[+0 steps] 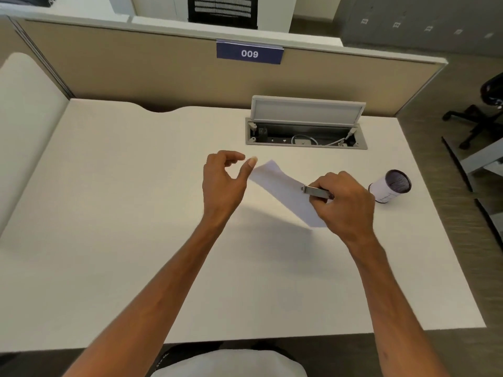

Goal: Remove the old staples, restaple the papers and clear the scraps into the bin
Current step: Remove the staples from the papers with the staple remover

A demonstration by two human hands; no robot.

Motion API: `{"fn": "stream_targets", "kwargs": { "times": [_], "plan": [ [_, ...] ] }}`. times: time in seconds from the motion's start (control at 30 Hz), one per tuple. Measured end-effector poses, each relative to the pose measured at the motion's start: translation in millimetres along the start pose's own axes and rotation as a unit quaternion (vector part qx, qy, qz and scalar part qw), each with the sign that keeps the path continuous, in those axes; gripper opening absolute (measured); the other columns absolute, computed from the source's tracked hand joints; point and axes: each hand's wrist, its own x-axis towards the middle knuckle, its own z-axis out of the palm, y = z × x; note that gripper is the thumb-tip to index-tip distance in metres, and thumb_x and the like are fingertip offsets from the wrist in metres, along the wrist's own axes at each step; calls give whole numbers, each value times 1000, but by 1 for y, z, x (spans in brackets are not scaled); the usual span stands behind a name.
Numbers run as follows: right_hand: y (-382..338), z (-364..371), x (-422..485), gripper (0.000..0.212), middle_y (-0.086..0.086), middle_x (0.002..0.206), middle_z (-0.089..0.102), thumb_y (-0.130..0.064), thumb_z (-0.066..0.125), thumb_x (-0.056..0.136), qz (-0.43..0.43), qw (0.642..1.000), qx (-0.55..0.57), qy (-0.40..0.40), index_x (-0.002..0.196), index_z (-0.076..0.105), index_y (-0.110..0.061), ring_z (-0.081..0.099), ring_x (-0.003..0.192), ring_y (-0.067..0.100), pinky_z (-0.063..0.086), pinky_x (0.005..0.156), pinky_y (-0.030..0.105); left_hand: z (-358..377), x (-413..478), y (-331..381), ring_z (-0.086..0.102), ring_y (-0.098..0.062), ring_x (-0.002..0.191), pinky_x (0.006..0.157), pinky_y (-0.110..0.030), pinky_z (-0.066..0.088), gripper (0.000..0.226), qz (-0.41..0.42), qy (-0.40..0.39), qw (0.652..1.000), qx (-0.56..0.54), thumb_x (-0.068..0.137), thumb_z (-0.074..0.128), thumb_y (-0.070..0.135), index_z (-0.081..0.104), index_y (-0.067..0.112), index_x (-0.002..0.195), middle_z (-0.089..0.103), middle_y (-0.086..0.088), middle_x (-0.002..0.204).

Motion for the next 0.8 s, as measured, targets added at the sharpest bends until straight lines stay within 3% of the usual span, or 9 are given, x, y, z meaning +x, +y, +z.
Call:
{"fn": "stream_targets", "kwargs": {
  "times": [0.07,0.13,0.2,0.27,0.37,0.43,0.53,0.67,0.8],
  "plan": [
    [-1,-10,4,22,-2,78,71,-28,60,98,-38,997,-45,40,84,75,-19,60,72,23,34,52,28,-3,3,13,75,-12,99,87,-31,63,46,-72,0,996,-46,101,70,63,72,21,118,77,5,113],
    [-8,-13,1,16,-1,78,68,-23,67,97,-69,991,-99,61,84,73,-18,60,73,26,37,52,34,-10,6,21,83,-19,87,78,-34,69,61,-151,-96,979,-98,103,57,73,77,17,116,83,-2,104],
    [-20,-4,-13,10,1,78,66,-16,72,92,-90,984,-139,67,83,70,-19,61,75,29,40,54,39,-17,5,18,85,-24,88,79,-37,70,75,-215,-198,947,-134,104,43,78,80,14,116,86,-6,102],
    [-34,18,-37,10,1,79,65,-15,73,89,-93,985,-140,44,82,69,-20,63,78,30,42,56,41,-21,1,2,86,-29,89,81,-40,71,75,-250,-231,929,-144,104,46,77,80,12,118,87,-9,102],
    [-49,73,-86,10,1,81,64,-14,76,86,-45,993,-103,-28,83,69,-20,64,80,29,44,57,40,-24,-4,-45,86,-34,87,78,-39,70,48,-303,-225,918,-122,106,69,48,78,3,122,86,-16,101],
    [-55,113,-119,16,0,80,65,-11,81,82,-13,994,-74,-81,81,69,-20,64,78,26,43,55,37,-23,-10,-84,86,-32,84,75,-37,71,31,-337,-227,910,-80,105,71,21,77,-3,123,85,-18,105],
    [-69,155,-155,20,-2,78,68,-6,87,76,3,986,-49,-161,78,72,-19,64,75,21,43,51,32,-21,-16,-135,86,-33,86,75,-39,72,20,-351,-238,906,-5,102,68,7,77,-2,118,83,-20,116],
    [-83,180,-174,19,-4,80,69,-9,87,74,12,978,-32,-208,81,73,-20,65,75,20,46,48,33,-18,-19,-169,81,-36,100,76,-49,71,18,-324,-210,920,61,99,72,9,80,14,114,81,-18,115],
    [-89,186,-172,20,-8,84,72,-22,92,76,57,971,23,-233,90,77,-23,66,76,17,51,48,32,-21,-16,-183,77,-34,109,77,-48,71,21,-280,-224,933,39,105,67,10,79,22,118,80,-16,117]
  ]
}}
